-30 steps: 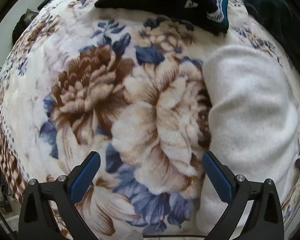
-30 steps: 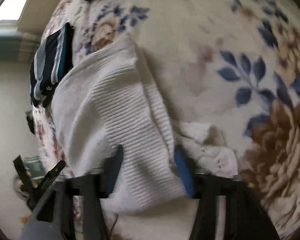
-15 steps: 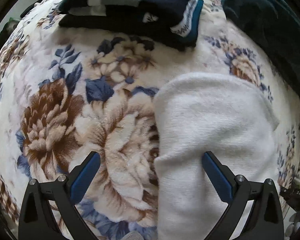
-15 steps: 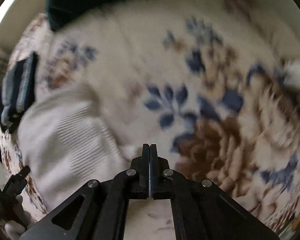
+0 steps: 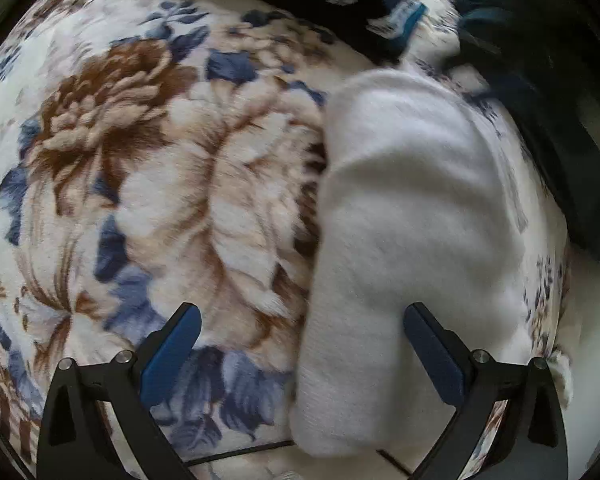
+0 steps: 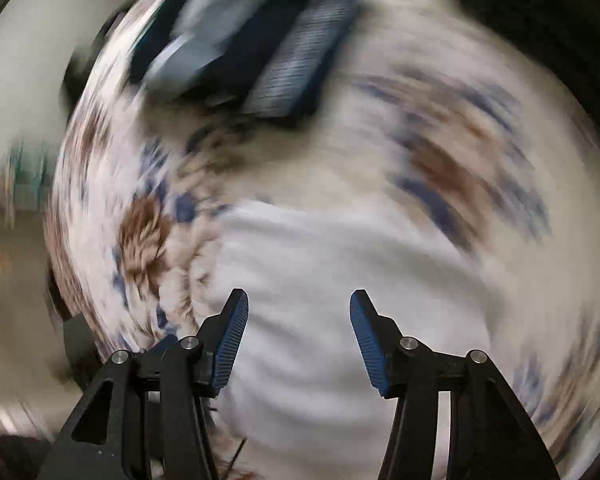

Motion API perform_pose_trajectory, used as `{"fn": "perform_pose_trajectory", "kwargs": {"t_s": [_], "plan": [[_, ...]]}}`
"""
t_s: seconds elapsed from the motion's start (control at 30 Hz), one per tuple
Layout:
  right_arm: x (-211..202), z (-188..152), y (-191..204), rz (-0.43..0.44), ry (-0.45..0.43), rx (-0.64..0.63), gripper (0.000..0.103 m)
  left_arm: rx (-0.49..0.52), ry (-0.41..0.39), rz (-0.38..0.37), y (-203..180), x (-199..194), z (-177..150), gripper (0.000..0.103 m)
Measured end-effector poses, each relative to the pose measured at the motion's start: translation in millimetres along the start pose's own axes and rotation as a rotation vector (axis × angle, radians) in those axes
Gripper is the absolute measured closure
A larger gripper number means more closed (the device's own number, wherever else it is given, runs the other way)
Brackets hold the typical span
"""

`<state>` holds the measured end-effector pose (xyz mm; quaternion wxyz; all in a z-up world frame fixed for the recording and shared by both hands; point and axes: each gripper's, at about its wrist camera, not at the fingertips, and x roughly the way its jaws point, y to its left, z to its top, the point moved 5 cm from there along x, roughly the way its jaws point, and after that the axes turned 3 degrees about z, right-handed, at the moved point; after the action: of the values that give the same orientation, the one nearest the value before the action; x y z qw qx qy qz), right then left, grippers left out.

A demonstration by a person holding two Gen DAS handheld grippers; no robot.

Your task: Fold small clothes

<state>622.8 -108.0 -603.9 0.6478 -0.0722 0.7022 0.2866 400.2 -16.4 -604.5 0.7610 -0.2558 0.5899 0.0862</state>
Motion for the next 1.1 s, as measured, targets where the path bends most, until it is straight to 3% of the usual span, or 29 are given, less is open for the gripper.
{"fn": "perform_pose_trajectory", "kwargs": {"t_s": [0.1,0.23,0.3,0.37,0.5,0.53,0.6,0.7,0.73,0.8,0.87,1.0,1.03,1.1], "plan": [[55.5,48.7,44.2,-0.104,0.162,-0.212,0.047,0.029,0.004,-0.017,-5.4,3.4,-6.0,0.0],[117.6,72.1,68.1,-0.203,0.377,-0.351,0.049,0.012,0.018,-0.046,-3.8,7.8,-6.8,0.0],[132.5,73.3,70.8,-0.249,0.408,-0.394,0.081,-0.001,0.028,-0.064,-2.5,13.8,-4.7,0.0],[138.2,75.3,76.5,-0.312,0.401,-0.441,0.088,-0.02,0.034,-0.08,-1.2,17.3,-4.9,0.0],[124.7,97.9,60.0,-0.361,0.272,-0.32,0.096,-0.013,0.048,-0.095,-5.9,20.7,-7.9,0.0],[123.1,101.9,53.3,-0.346,0.258,-0.282,0.103,-0.009,0.049,-0.098,-8.1,20.6,-6.8,0.0],[123.1,102.8,44.0,-0.267,0.277,-0.221,0.103,-0.002,0.057,-0.094,-8.3,17.3,-4.9,0.0],[108.1,103.4,31.8,-0.202,0.268,-0.176,0.102,0.028,0.038,0.006,0.4,-2.1,6.2,0.0],[97.8,103.3,26.9,-0.187,0.248,-0.148,0.099,0.037,0.01,0.007,0.3,-13.1,11.4,0.0],[57.8,98.9,7.8,-0.204,0.122,-0.069,0.071,0.052,-0.019,0.024,-1.9,-28.5,20.0,0.0],[15.0,79.5,-10.4,-0.222,0.002,-0.009,0.026,0.077,-0.021,0.047,-7.6,-38.2,27.6,0.0],[-20.7,4.2,-51.0,-0.313,-0.071,0.145,0.016,0.146,-0.034,0.075,-29.1,-49.3,36.7,0.0],[-23.9,-24.5,-69.6,-0.313,-0.073,0.218,0.009,0.177,-0.04,0.1,-36.1,-50.5,36.5,0.0],[-22.7,-65.1,-96.7,-0.277,-0.078,0.335,0.009,0.214,-0.044,0.093,-47.9,-55.4,34.2,0.0]]}}
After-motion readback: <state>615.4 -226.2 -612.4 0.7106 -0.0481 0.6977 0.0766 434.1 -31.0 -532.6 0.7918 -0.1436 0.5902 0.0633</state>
